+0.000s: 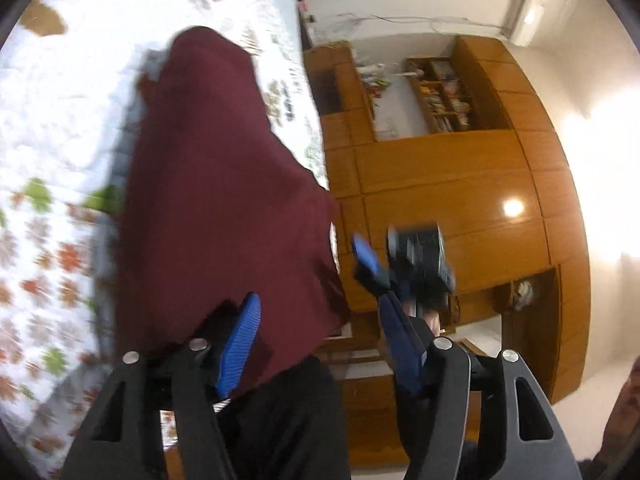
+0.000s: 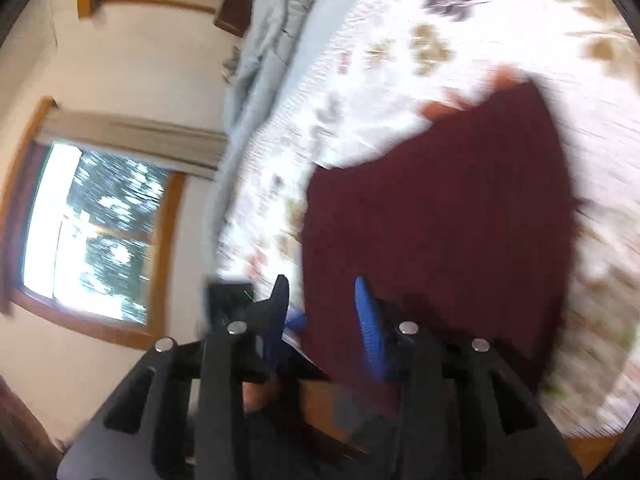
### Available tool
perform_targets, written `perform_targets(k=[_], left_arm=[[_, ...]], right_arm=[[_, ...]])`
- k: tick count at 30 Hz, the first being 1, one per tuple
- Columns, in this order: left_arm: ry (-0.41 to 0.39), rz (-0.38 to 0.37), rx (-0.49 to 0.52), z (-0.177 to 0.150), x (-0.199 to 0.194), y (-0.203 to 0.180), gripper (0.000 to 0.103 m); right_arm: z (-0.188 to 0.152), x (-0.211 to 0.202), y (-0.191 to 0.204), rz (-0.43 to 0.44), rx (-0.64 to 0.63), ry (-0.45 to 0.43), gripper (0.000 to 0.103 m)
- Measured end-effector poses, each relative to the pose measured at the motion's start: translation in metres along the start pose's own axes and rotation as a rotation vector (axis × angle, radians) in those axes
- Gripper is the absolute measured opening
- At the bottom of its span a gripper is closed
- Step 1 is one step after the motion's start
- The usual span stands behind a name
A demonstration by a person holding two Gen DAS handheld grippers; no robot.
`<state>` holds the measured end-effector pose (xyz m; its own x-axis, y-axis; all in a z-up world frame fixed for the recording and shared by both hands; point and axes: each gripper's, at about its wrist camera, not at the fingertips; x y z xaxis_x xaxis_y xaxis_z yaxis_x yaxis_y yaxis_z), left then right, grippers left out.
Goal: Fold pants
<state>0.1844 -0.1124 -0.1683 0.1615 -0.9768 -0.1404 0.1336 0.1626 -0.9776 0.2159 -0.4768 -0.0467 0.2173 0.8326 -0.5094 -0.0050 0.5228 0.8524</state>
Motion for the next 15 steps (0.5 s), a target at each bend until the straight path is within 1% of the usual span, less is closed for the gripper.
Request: perform_targets(k=[1, 3, 4, 5, 6, 7, 8, 9, 10, 12, 13, 14, 15], left_arm=[[0.0, 0.005, 0.005, -0.001, 0.001, 0.001, 0.063], [0.0, 0.004, -0.023, -0.002, 0.002, 0.014, 0.063], [-0.005, 0.002, -0.035, -0.003, -0.002, 0.019, 0.059], [-0.011, -0.005, -0.057, -0.003, -0.004, 0.028, 0.053], [-0.016, -0.011, -0.07, -0.003, -0.006, 0.032, 0.051], [-0.02, -0.017, -0.074, -0.003, -0.008, 0.036, 0.049], [-0.019, -0.025, -0.079, -0.004, -0.009, 0.038, 0.049], [-0.018, -0.034, -0.083, -0.003, -0.011, 0.04, 0.049], [-0.018, -0.047, -0.089, -0.004, -0.013, 0.043, 0.049], [-0.021, -0.075, -0.113, -0.004, -0.017, 0.051, 0.049], [-0.022, -0.087, -0.13, -0.003, -0.019, 0.054, 0.049], [-0.019, -0.095, -0.143, -0.002, -0.021, 0.055, 0.054], [-0.02, -0.097, -0.147, 0.0, -0.024, 0.053, 0.057]], right_arm=[[0.013, 0.025, 0.005, 0.048, 0.032, 0.009, 0.035], [0.03, 0.064, 0.01, 0.102, 0.062, 0.04, 0.035], [0.036, 0.087, 0.008, 0.115, 0.087, 0.063, 0.035], [0.04, 0.109, 0.002, 0.088, 0.109, 0.089, 0.031], [0.045, 0.123, -0.007, 0.036, 0.117, 0.104, 0.004], [0.047, 0.128, -0.017, 0.005, 0.132, 0.103, 0.0], [0.051, 0.122, -0.033, 0.017, 0.182, 0.084, 0.0], [0.053, 0.111, -0.038, 0.015, 0.192, 0.059, 0.0], [0.056, 0.086, -0.041, -0.047, 0.173, 0.0, 0.0], [0.056, 0.048, -0.05, -0.098, 0.178, -0.07, 0.0], [0.055, 0.018, -0.059, -0.152, 0.196, -0.132, 0.0], [0.052, 0.002, -0.064, -0.184, 0.206, -0.175, 0.002], [0.048, -0.014, -0.07, -0.195, 0.217, -0.212, 0.009]])
Point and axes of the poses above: each gripper's, at about its wrist camera, not at the fingertips, and x roughly the way its jaws point, y to its left, z to its top, and after that the axes turned 2 degrees about -z, right-handed
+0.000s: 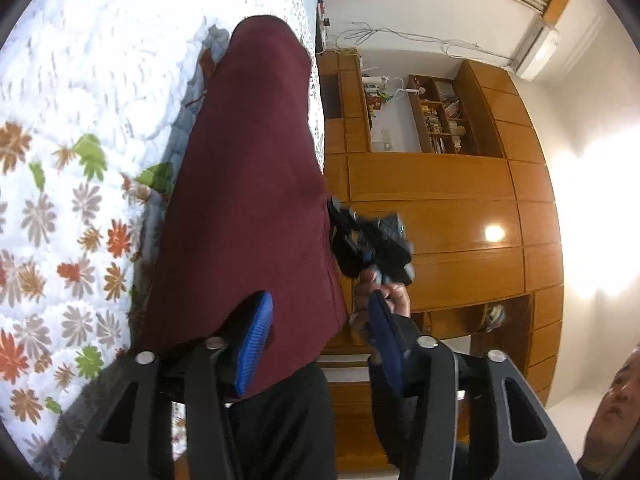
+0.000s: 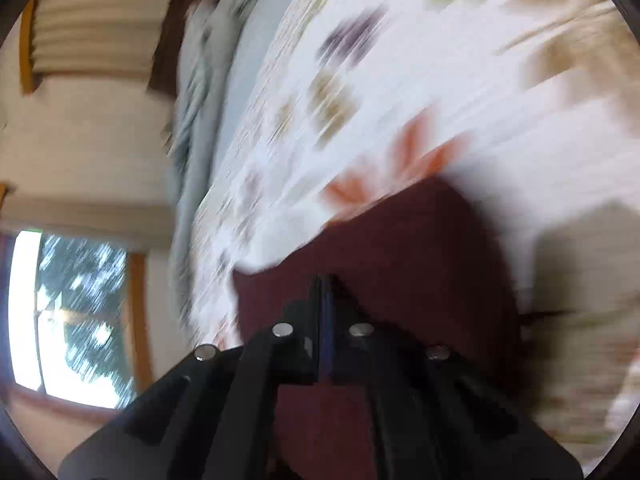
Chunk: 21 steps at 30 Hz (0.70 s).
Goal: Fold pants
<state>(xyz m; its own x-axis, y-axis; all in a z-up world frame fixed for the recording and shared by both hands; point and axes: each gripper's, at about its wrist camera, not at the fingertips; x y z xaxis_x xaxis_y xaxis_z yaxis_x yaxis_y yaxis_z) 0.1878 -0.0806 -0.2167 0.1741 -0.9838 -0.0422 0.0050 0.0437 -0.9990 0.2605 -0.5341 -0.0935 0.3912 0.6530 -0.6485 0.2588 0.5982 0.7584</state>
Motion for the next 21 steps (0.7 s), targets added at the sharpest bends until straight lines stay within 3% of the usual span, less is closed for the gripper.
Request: perform_targets(k=[1, 2, 3, 6, 8, 10, 11, 14, 16, 18, 19, 20, 21], left_arm=[[-0.013, -0.003, 0.006, 0.002, -0.005, -0.006, 0.065], [-0.048, -0.009, 0.038, 0.005, -0.014, -0.018, 0.068], [-0.071, -0.019, 0.066, 0.01, -0.022, -0.028, 0.069], [-0.144, 0.015, 0.106, 0.028, -0.041, -0.045, 0.081], [-0.167, 0.088, 0.101, 0.041, -0.046, -0.048, 0.083], [-0.156, 0.162, 0.091, 0.053, -0.047, -0.046, 0.083], [-0.145, 0.193, 0.091, 0.058, -0.046, -0.049, 0.083], [-0.09, 0.266, 0.127, 0.066, -0.043, -0.056, 0.084], [-0.038, 0.297, 0.148, 0.074, -0.042, -0.054, 0.087], [0.009, 0.32, 0.148, 0.078, -0.033, -0.052, 0.088], [0.045, 0.329, 0.138, 0.082, -0.027, -0.048, 0.088], [0.068, 0.33, 0.131, 0.087, -0.021, -0.048, 0.089], [0.101, 0.332, 0.124, 0.089, -0.015, -0.045, 0.089]], right_arm=[[-0.003, -0.015, -0.003, 0.021, 0.016, -0.023, 0.016], [-0.01, -0.02, 0.001, 0.05, 0.002, -0.022, 0.034], [-0.017, -0.02, 0.009, 0.084, -0.018, -0.01, 0.042], [-0.051, 0.02, 0.045, 0.179, -0.084, 0.107, 0.045], [-0.07, 0.069, 0.059, 0.194, -0.084, 0.218, 0.042], [-0.081, 0.099, 0.066, 0.104, -0.123, 0.261, 0.027], [-0.082, 0.103, 0.063, 0.044, -0.145, 0.263, 0.011], [-0.075, 0.071, 0.046, 0.015, -0.142, 0.25, 0.011], [-0.063, 0.022, 0.028, -0.016, -0.159, 0.197, 0.029], [-0.052, -0.023, 0.001, 0.013, -0.124, 0.173, 0.069], [-0.046, -0.037, -0.009, 0.01, -0.103, 0.177, 0.081], [-0.037, -0.054, -0.02, -0.045, -0.102, 0.159, 0.093], [-0.029, -0.066, -0.029, -0.068, -0.108, 0.133, 0.093]])
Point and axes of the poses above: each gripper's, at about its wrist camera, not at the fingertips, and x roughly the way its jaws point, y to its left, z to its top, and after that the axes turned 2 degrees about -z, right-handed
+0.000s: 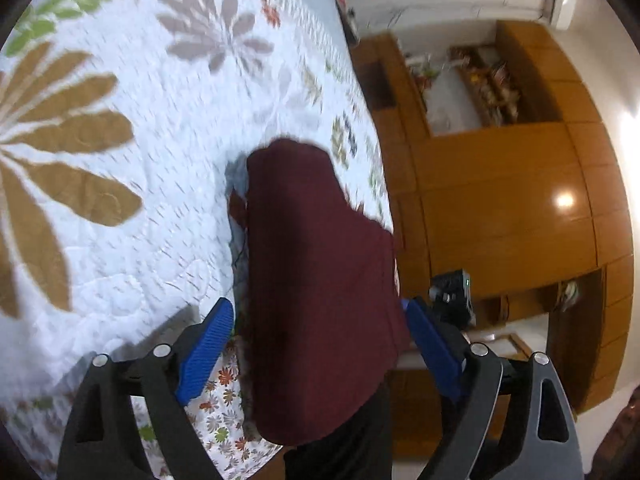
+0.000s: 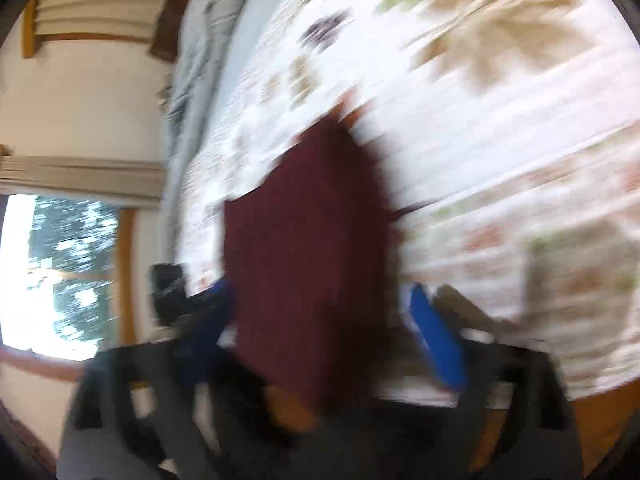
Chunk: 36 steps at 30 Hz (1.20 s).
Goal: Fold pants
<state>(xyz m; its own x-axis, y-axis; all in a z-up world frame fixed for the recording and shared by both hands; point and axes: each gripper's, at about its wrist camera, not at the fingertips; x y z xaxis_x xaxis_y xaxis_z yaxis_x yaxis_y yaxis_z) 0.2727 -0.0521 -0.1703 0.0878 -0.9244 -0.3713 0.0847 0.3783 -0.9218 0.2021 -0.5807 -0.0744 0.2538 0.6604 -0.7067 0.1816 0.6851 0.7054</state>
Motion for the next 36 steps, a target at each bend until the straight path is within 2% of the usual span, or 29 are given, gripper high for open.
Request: perform_targets(k=[3, 5, 7, 8, 10, 13, 14, 17, 20, 22, 26, 28, 29, 30, 31, 32, 33, 36], left_arm=[[0.053, 0.012, -0.002, 0.0, 0.013, 0.001, 0.089], [0.062, 0.009, -0.007, 0.0, 0.016, 0.002, 0.089], [0.064, 0.002, -0.018, 0.002, 0.017, 0.003, 0.089], [0.066, 0.003, -0.028, 0.003, 0.02, 0.005, 0.089], [0.071, 0.003, -0.039, 0.004, 0.024, 0.007, 0.089], [0.084, -0.003, -0.046, 0.003, 0.034, 0.009, 0.089], [0.094, -0.007, -0.046, 0.003, 0.038, 0.007, 0.089], [0.129, 0.02, -0.021, 0.003, 0.046, 0.001, 0.09], [0.152, 0.024, -0.029, 0.005, 0.047, 0.002, 0.09], [0.157, 0.013, -0.032, 0.003, 0.05, 0.0, 0.09], [0.166, 0.066, 0.014, -0.004, 0.067, -0.009, 0.092], [0.169, 0.088, 0.01, -0.005, 0.068, -0.01, 0.09], [0.166, 0.108, 0.013, -0.007, 0.068, -0.013, 0.088], [0.159, 0.147, 0.026, -0.009, 0.067, -0.017, 0.084], [0.159, 0.184, 0.039, -0.011, 0.068, -0.019, 0.059], [0.16, 0.224, 0.056, -0.012, 0.066, -0.02, 0.049], [0.154, 0.22, 0.057, -0.012, 0.062, -0.02, 0.046], [0.126, 0.215, 0.076, -0.016, 0.052, -0.025, 0.038]], right_arm=[[0.013, 0.002, -0.021, 0.13, 0.061, 0.037, 0.093], [0.022, 0.017, -0.017, 0.129, 0.021, 0.072, 0.093], [0.026, 0.04, -0.011, 0.133, 0.001, 0.141, 0.093], [0.027, 0.058, -0.008, 0.107, -0.016, 0.193, 0.096], [0.031, 0.081, 0.001, 0.078, -0.051, 0.234, 0.101], [0.039, 0.106, 0.021, 0.112, -0.08, 0.287, 0.101], [0.027, 0.11, 0.024, 0.12, -0.093, 0.314, 0.101], [0.02, 0.119, 0.037, 0.049, -0.168, 0.344, 0.1], [0.023, 0.112, 0.023, 0.094, -0.133, 0.351, 0.094], [0.022, 0.121, 0.025, 0.107, -0.124, 0.341, 0.1], [0.021, 0.134, 0.041, 0.069, -0.178, 0.365, 0.101], [0.023, 0.13, 0.042, 0.092, -0.163, 0.37, 0.101], [0.023, 0.133, 0.048, 0.091, -0.165, 0.362, 0.099], [0.021, 0.134, 0.052, 0.074, -0.18, 0.357, 0.092], [0.018, 0.133, 0.055, 0.042, -0.195, 0.345, 0.083], [0.018, 0.133, 0.056, 0.03, -0.194, 0.343, 0.062], [0.017, 0.133, 0.055, 0.045, -0.181, 0.349, 0.053], [0.013, 0.125, 0.063, 0.043, -0.197, 0.32, 0.047]])
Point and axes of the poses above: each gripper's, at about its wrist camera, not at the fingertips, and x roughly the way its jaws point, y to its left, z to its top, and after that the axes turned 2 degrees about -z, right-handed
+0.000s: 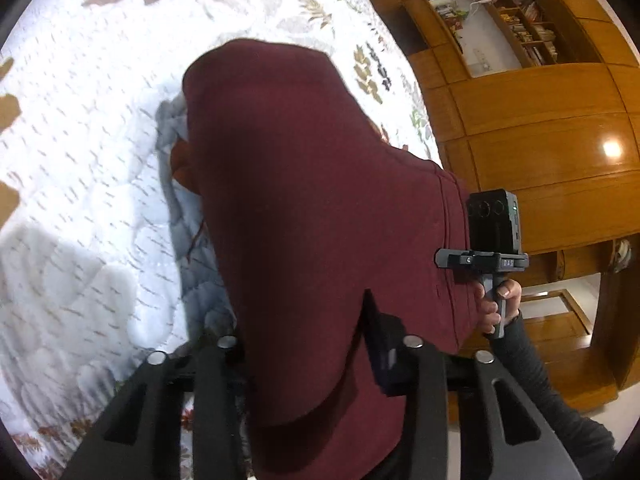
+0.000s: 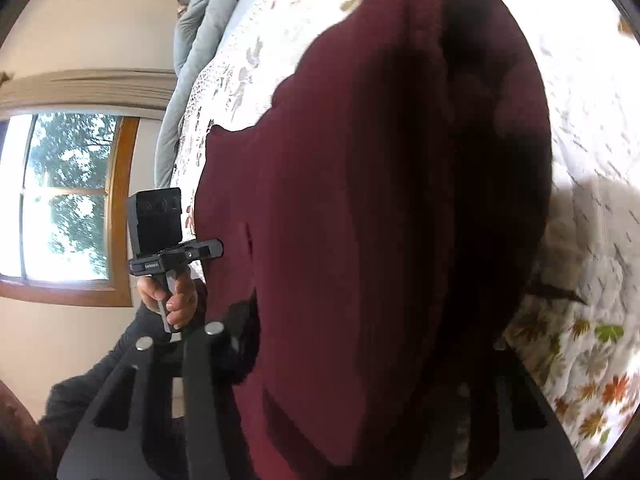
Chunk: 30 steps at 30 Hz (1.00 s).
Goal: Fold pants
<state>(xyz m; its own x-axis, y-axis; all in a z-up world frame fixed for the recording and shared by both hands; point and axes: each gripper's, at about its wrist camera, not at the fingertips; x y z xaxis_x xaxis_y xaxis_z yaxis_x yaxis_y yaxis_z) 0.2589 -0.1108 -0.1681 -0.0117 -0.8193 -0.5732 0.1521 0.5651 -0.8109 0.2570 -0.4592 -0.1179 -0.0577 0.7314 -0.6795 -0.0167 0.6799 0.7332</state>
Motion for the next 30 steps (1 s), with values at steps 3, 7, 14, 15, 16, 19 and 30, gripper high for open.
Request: perform_targets(k=[3, 7, 14, 15, 16, 19, 30], left_arm=[[-0.034, -0.036, -0.001, -0.003, -0.011, -0.003, 0.034], [-0.085, -0.082, 0.021, -0.004, -0.04, -0.011, 0.034], [-0.265, -0.058, 0.024, 0.022, -0.16, 0.016, 0.033], [-0.284, -0.049, 0.017, 0.028, -0.176, 0.024, 0.033], [-0.301, -0.039, 0.007, 0.035, -0.189, 0.033, 0.033], [-0.363, 0.021, -0.037, 0.062, -0.239, 0.073, 0.033], [-0.371, 0.109, -0.319, 0.119, -0.28, 0.246, 0.038]], right_arm=[[-0.001, -0.006, 0.016, -0.012, 0.001, -0.039, 0.044], [0.005, -0.012, 0.051, -0.024, -0.039, -0.056, 0.043], [0.069, 0.027, 0.142, 0.011, -0.156, -0.068, 0.043], [0.082, 0.036, 0.154, 0.017, -0.171, -0.067, 0.043], [0.096, 0.048, 0.166, 0.021, -0.187, -0.065, 0.043], [0.151, 0.101, 0.205, 0.027, -0.223, -0.049, 0.042], [0.273, 0.261, 0.201, -0.013, -0.081, 0.065, 0.054]])
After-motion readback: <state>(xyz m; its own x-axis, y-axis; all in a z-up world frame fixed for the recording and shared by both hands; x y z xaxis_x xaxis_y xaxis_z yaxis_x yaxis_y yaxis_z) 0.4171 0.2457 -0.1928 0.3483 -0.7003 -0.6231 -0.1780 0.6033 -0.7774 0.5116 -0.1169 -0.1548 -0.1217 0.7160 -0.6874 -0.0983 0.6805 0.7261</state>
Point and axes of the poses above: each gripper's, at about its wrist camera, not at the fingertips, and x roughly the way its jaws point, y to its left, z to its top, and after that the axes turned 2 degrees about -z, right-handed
